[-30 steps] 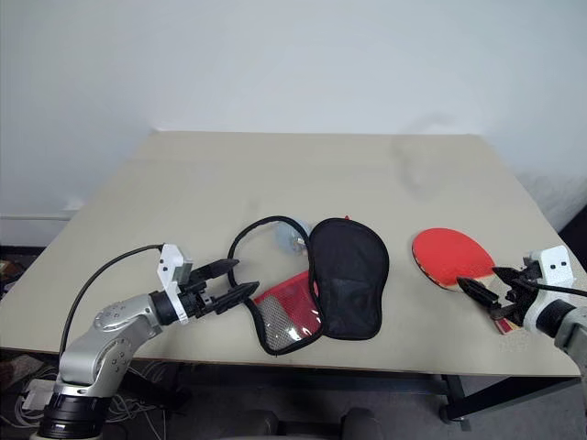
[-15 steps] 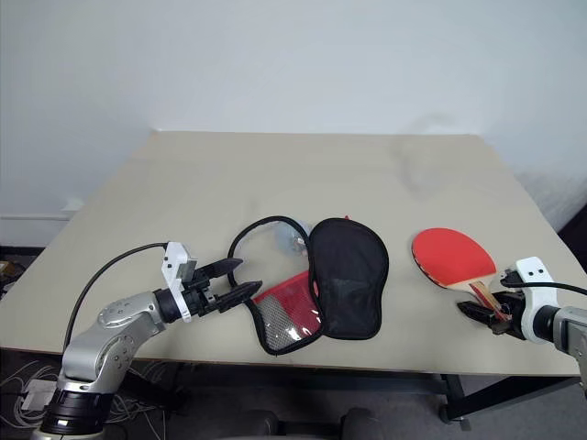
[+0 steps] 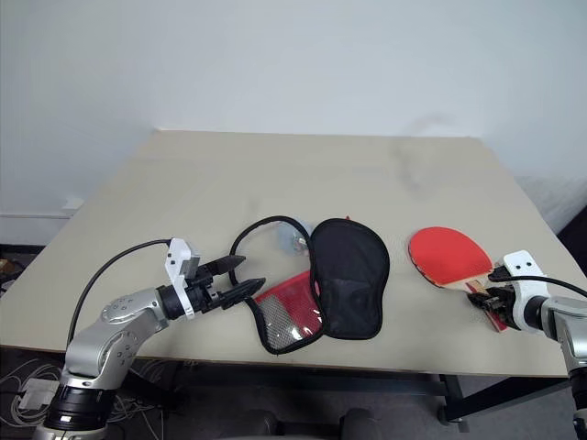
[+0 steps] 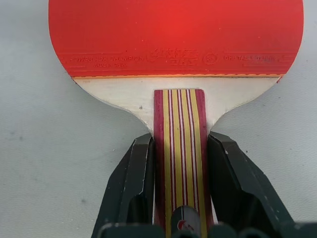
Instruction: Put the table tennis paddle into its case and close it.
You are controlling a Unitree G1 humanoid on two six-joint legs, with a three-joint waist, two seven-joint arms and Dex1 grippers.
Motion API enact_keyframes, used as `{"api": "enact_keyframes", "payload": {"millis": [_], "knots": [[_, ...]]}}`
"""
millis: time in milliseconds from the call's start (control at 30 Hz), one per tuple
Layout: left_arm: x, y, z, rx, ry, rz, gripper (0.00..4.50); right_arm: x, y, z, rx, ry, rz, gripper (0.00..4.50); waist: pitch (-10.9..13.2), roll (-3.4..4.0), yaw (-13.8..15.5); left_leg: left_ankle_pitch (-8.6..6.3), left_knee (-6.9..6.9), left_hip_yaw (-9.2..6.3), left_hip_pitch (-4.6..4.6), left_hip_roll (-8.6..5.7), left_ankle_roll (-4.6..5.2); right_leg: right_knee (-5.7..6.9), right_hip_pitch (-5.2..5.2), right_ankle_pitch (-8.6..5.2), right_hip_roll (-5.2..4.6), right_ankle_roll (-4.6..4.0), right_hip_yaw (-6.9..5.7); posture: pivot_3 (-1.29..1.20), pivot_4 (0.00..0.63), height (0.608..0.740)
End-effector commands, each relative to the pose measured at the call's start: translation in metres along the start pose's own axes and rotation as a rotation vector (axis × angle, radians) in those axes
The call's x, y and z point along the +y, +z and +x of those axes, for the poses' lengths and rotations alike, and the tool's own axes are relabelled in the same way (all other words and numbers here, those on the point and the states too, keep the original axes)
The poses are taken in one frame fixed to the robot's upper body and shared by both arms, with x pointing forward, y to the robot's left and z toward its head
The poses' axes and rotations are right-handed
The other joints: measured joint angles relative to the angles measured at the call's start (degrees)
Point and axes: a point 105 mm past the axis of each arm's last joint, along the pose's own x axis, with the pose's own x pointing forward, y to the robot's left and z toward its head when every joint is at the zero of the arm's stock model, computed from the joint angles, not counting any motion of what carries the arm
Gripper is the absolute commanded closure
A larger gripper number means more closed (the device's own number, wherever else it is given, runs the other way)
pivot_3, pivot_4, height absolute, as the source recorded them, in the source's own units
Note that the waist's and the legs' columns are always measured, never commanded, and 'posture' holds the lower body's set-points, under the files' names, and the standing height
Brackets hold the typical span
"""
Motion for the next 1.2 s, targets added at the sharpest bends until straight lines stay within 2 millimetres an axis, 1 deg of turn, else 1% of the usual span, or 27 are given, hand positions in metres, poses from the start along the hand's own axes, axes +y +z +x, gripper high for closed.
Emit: {"api": "enact_keyframes", "payload": {"millis": [33,200,333,433,533,600,733,900,1000,1033,1100,1200], "knots": [[0.000,0.014,0.001,-0.030,-0.019,0.041,0.00,-0.009,0.014,-0.017,-0.026,-0.038,0.031,3.32,0.0,0.06,0.1,0.00,0.00,-0.03,-0.02,-0.01,0.00,0.00,0.00,0.00,-0.01,0.00,-0.02,0.00,0.000,0.716],[-0.001,0.016,0.006,-0.032,-0.028,0.035,0.00,-0.003,0.040,-0.033,-0.106,-0.062,0.081,3.32,0.0,0.25,0.0,0.00,0.00,-0.05,-0.22,-0.03,0.00,0.03,-0.21,0.00,-0.03,0.00,-0.03,0.00,0.000,0.716],[-0.003,0.018,0.012,-0.030,-0.049,0.033,0.00,0.022,0.057,-0.042,-0.168,-0.008,0.073,3.32,0.0,0.32,0.0,0.00,0.00,-0.06,-0.26,-0.02,0.00,0.05,-0.26,0.00,-0.01,0.00,-0.04,0.00,0.000,0.716],[-0.006,0.021,0.017,-0.024,-0.068,0.032,0.00,0.034,0.062,-0.042,-0.185,-0.024,0.098,3.32,0.0,0.24,0.0,0.00,-0.01,-0.08,-0.26,-0.01,0.00,0.05,-0.25,0.01,0.00,0.01,-0.06,0.00,0.000,0.716],[-0.005,0.024,0.020,-0.022,-0.076,0.028,0.00,0.053,0.064,-0.039,-0.180,-0.016,0.109,3.32,0.0,0.25,0.0,0.00,0.02,-0.08,-0.28,-0.02,0.00,0.05,-0.23,0.01,0.00,0.01,-0.06,0.00,0.000,0.716],[-0.006,0.027,0.024,-0.023,-0.086,0.025,0.00,0.073,0.071,-0.037,-0.200,0.024,0.157,3.32,0.0,0.24,0.0,0.00,0.02,-0.11,-0.32,-0.03,0.00,0.05,-0.27,0.01,-0.01,0.01,-0.08,0.00,0.000,0.716],[-0.007,0.026,0.030,-0.017,-0.109,0.019,0.00,0.105,0.087,-0.034,-0.241,0.065,0.219,3.32,0.0,0.28,0.0,0.02,0.08,-0.11,-0.53,-0.02,-0.02,0.17,-0.53,0.02,0.00,0.01,-0.05,0.00,0.000,0.716],[-0.012,0.027,0.038,-0.010,-0.139,0.018,0.00,0.133,0.105,-0.031,-0.292,0.084,0.286,3.32,0.0,0.25,0.0,0.05,0.10,-0.13,-0.76,-0.05,-0.08,0.30,-0.81,0.05,0.00,-0.03,-0.05,0.00,0.000,0.716],[-0.013,0.028,0.039,-0.007,-0.145,0.022,0.00,0.141,0.109,-0.028,-0.314,0.093,0.307,3.32,0.0,0.24,0.0,0.07,0.10,-0.12,-0.86,-0.07,-0.12,0.42,-1.02,0.05,0.00,-0.04,-0.03,0.00,0.000,0.716],[-0.013,0.029,0.039,-0.009,-0.147,0.025,0.00,0.143,0.108,-0.026,-0.311,0.068,0.318,3.32,0.0,0.24,0.0,0.09,0.10,-0.12,-0.90,-0.08,-0.14,0.46,-1.07,0.05,-0.01,-0.04,-0.04,0.00,0.000,0.716],[-0.013,0.031,0.040,-0.011,-0.152,0.030,0.00,0.150,0.104,-0.019,-0.307,0.069,0.376,3.32,0.0,0.24,-0.1,0.10,0.10,-0.09,-0.91,-0.08,-0.16,0.51,-1.13,0.06,-0.01,-0.05,-0.01,0.00,0.000,0.716],[-0.013,0.031,0.041,-0.010,-0.156,0.032,0.00,0.166,0.093,-0.010,-0.262,0.076,0.391,3.32,-0.1,0.26,-0.1,0.13,0.10,-0.06,-0.90,-0.08,-0.21,0.82,-1.27,0.05,0.00,-0.05,0.01,0.00,0.000,0.716]]}}
